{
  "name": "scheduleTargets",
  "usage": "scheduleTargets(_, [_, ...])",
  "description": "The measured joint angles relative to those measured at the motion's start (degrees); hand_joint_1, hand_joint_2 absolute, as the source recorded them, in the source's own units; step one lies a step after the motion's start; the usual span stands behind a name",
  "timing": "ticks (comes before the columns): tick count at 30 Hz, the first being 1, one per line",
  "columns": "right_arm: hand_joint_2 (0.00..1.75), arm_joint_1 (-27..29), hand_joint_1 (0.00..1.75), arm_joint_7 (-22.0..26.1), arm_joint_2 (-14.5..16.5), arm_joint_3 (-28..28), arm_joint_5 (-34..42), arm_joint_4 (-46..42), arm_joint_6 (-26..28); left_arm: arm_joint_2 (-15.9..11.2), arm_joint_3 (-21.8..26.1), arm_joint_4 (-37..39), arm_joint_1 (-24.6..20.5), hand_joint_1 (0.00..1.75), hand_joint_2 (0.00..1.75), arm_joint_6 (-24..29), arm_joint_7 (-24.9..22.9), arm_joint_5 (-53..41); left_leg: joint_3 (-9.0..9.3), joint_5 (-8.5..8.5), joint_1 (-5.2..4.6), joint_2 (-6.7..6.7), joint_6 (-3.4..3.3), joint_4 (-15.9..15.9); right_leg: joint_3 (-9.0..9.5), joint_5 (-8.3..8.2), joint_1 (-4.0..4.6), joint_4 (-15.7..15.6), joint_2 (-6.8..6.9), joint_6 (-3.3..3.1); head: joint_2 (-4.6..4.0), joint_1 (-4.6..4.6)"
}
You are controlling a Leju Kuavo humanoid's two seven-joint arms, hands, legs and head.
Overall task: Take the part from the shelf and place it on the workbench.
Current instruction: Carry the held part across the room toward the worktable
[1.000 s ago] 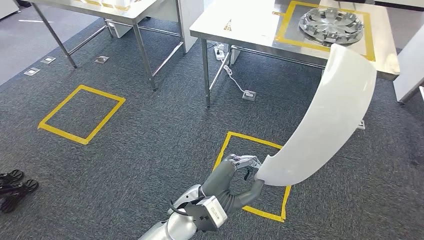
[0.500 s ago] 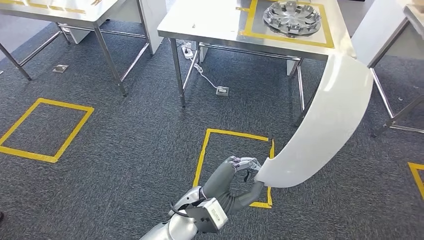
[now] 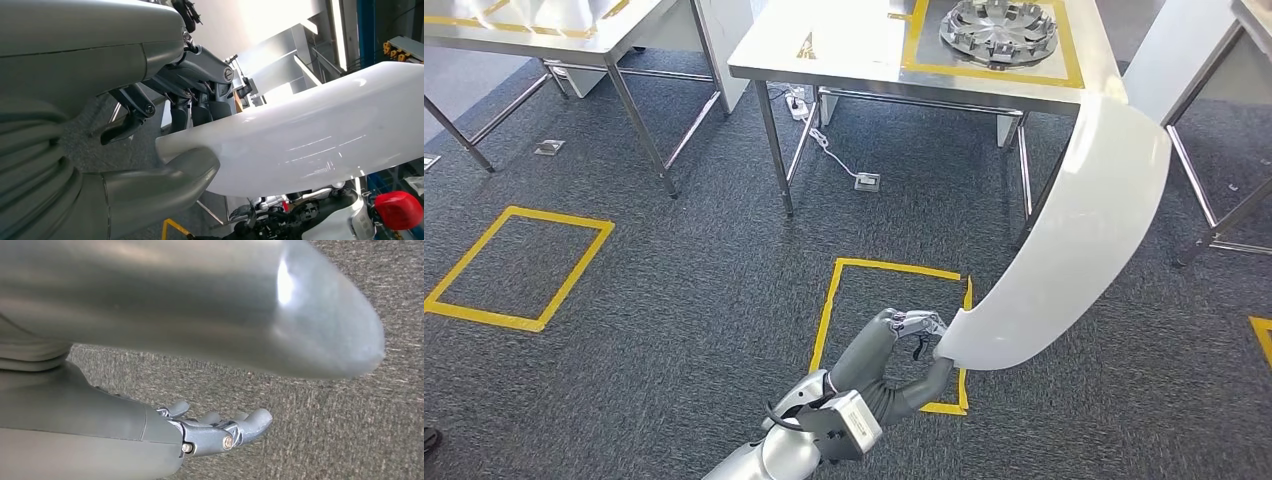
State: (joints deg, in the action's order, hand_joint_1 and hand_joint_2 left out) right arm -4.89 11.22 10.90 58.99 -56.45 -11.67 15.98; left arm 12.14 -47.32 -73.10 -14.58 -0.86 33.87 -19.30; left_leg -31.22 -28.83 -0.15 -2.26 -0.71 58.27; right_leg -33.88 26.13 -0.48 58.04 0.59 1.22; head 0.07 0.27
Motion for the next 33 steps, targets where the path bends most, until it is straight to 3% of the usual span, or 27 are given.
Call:
scheduleTargets(4, [0.0, 0.0, 0.0, 0.0, 0.0, 0.0, -0.2, 0.0, -0.1, 0.0, 0.0, 0.0, 0.0, 1.75, 1.75, 0.5, -0.3, -0.5, -0.13, -0.1, -0.21, 0.01, -0.43, -0.2, 0.11, -0.43, -0.22, 0.2, 0.03, 0.39, 0.0, -0.02])
scheduleTargets(7, [0.0, 0.0, 0.0, 0.0, 0.0, 0.0, -0.2, 0.0, -0.4, 0.1, 0.0, 0.0, -0.1, 1.75, 1.75, 0.7, -0.3, -0.6, 0.6, -0.52, 0.18, 0.25, -1.26, -1.1, -0.61, -0.48, -0.37, 2.3, -0.05, 1.04, 0.01, 0.09])
scheduleTargets(9, [0.0, 0.0, 0.0, 0.0, 0.0, 0.0, -0.2, 0.0, -0.6, 0.2, 0.0, 0.0, -0.2, 1.75, 1.75, 0.9, -0.3, -0.6, 1.25, -0.79, 0.4, 0.28, -1.54, -1.3, -3.31, 1.82, -0.55, 6.8, -0.28, 1.47, 0.0, 0.32])
scheduleTargets(11, [0.0, 0.1, 0.0, -0.1, 0.0, 0.0, -0.2, 0.0, -0.7, 0.2, 0.0, 0.1, -0.2, 1.75, 1.75, 0.9, -0.3, -0.6, 1.64, -1.16, 0.47, 0.24, -1.46, -1.2, -7.43, 4.44, -0.78, 13.4, -0.45, 2.04, 0.0, 0.43])
scheduleTargets(12, [0.0, 0.3, 0.0, -0.1, 0.0, 0.0, -0.2, 0.0, -0.7, 0.2, 0.0, 0.2, -0.2, 1.75, 1.75, 0.9, -0.3, -0.6, 1.91, -1.4, 0.53, 0.24, -1.3, -1.2, -8.89, 4.72, -0.97, 15.3, -0.45, 2.31, 0.0, 0.43])
scheduleTargets(13, [0.0, 0.4, 0.0, -0.2, 0.0, 0.0, -0.3, 0.0, -0.7, 0.2, 0.0, 0.2, -0.2, 1.75, 1.75, 1.0, -0.4, -0.6, 2.28, -1.67, 0.64, 0.24, -1.02, -1.2, -9.33, 3.89, -1.19, 15.2, -0.43, 2.56, -0.01, 0.43])
scheduleTargets(14, [0.0, 0.5, 0.0, -0.2, 0.0, 0.0, -0.3, 0.0, -0.7, 0.2, 0.0, 0.3, -0.2, 1.75, 1.75, 1.0, -0.4, -0.7, 2.8, -2.03, 0.84, 0.24, -0.65, -1.1, -8.65, 2.13, -1.45, 13.0, -0.38, 2.83, -0.01, 0.43])
scheduleTargets(16, [0.0, 0.7, 0.0, -0.2, 0.0, 0.0, -0.4, 0.1, -0.8, 0.2, 0.0, 0.3, -0.2, 1.75, 1.75, 1.0, -0.4, -0.7, 4.02, -3.02, 1.21, 0.2, 0.38, -1.1, -5.66, -1.8, -1.8, 5.5, 0.09, 3.29, 0.0, 0.52])
scheduleTargets(18, [0.0, 0.7, 0.0, -0.2, 0.1, 0.0, -0.5, 0.2, -0.8, 0.2, 0.0, 0.4, -0.2, 1.75, 1.75, 1.0, -0.4, -0.8, 4.83, -3.98, 1.24, 0.11, 1.47, -1.2, -3.83, -2.41, -1.47, 1.3, 0.6, 2.32, 0.0, 0.62])
scheduleTargets(20, [0.0, 0.7, 0.0, -0.1, 0.2, 0.0, -0.5, 0.3, -0.8, 0.2, 0.0, 0.3, -0.2, 1.75, 1.75, 1.0, -0.4, -0.8, 5.55, -4.13, 1.29, 0.07, 2.5, -0.8, -3.21, -0.89, -1.03, 1.2, 0.41, 0.46, 0.0, 0.52])
scheduleTargets(21, [0.0, 0.7, 0.0, -0.1, 0.1, 0.0, -0.5, 0.3, -0.8, 0.3, 0.0, 0.2, -0.3, 1.75, 1.75, 1.0, -0.4, -0.9, 5.36, -3.62, 1.46, 0.12, 2.94, 0.4, -2.51, -0.39, -1.01, 1.1, 0.09, -0.19, 0.0, 0.38])
scheduleTargets(23, [0.0, 0.8, 0.0, -0.1, 0.1, 0.0, -0.5, 0.2, -0.8, 0.4, 0.0, 0.1, -0.6, 1.75, 1.75, 1.1, -0.3, -0.9, 2.54, -1.85, 1.73, 0.68, 3.49, 6.3, -0.52, 0.95, -0.99, 0.8, -0.38, -1.19, 0.0, 0.15])
scheduleTargets(24, [0.0, 0.7, 0.0, 0.0, 0.1, 0.0, -0.5, 0.2, -0.8, 0.4, 0.0, 0.0, -0.7, 1.75, 1.75, 1.1, -0.3, -0.9, -0.09, -1.6, 1.74, 1.06, 3.56, 10.2, 0.62, 1.64, -0.99, 0.6, -0.6, -1.53, 0.0, -0.04])
scheduleTargets(25, [0.0, 0.7, 0.0, 0.0, 0.1, 0.0, -0.5, 0.2, -0.8, 0.3, 0.0, 0.0, -0.6, 1.75, 1.75, 1.1, -0.3, -0.9, -2.99, -2.43, 1.64, 1.41, 3.52, 13.7, 1.72, 2.4, -0.94, 0.4, -0.79, -1.77, 0.0, -0.21])
scheduleTargets(27, [0.0, 0.7, 0.0, 0.0, 0.1, 0.0, -0.5, 0.2, -0.8, 0.2, 0.0, 0.1, -0.4, 1.75, 1.75, 1.1, -0.4, -0.9, -8.19, -6.9, 1.29, 1.71, 3.14, 17.3, 4.08, 4.02, -0.78, 0.2, -1.45, -2.07, 0.0, -0.51])
scheduleTargets(28, [0.0, 0.8, 0.0, 0.0, 0.1, 0.0, -0.5, 0.2, -0.8, 0.2, 0.0, 0.2, -0.4, 1.75, 1.75, 1.1, -0.4, -0.9, -10.0, -9.24, 1.06, 1.78, 2.77, 17.1, 5.4, 4.91, -0.69, 0.1, -1.82, -2.12, 0.0, -0.58])
scheduleTargets(29, [0.0, 0.9, 0.0, -0.1, 0.1, 0.0, -0.5, 0.2, -0.8, 0.1, 0.0, 0.2, -0.3, 1.75, 1.75, 1.1, -0.4, -0.9, -11.18, -10.45, 0.74, 1.86, 2.31, 15.7, 6.79, 5.78, -0.6, 0.0, -2.18, -2.1, 0.0, -0.66])
scheduleTargets(30, [0.0, 0.9, 0.0, -0.1, 0.1, 0.0, -0.5, 0.2, -0.8, 0.1, 0.0, 0.2, -0.3, 1.75, 1.75, 1.1, -0.4, -0.9, -11.86, -9.53, 0.39, 2.05, 1.75, 13.2, 8.16, 6.7, -0.5, -0.1, -2.55, -2.01, -0.01, -0.72])
scheduleTargets(31, [0.0, 1.0, 0.0, -0.2, 0.1, 0.0, -0.5, 0.3, -0.9, -0.1, 0.0, 0.3, -0.2, 1.75, 1.75, 1.1, -0.3, -0.9, -12.17, -5.29, -0.07, 2.32, 1.03, 9.8, 9.28, 7.68, -0.48, -0.2, -2.82, -1.94, 0.0, -0.79])
scheduleTargets(33, [0.0, 1.1, 0.0, -0.3, 0.3, 0.0, -0.5, 0.4, -0.9, -0.5, 0.0, 0.4, 0.1, 1.75, 1.75, 1.1, -0.3, -0.7, -12.64, 5.24, -1.01, 3.28, -0.21, 3.6, 11.02, 9.83, -0.12, 0.0, -3.56, -1.54, 0.0, -0.92])
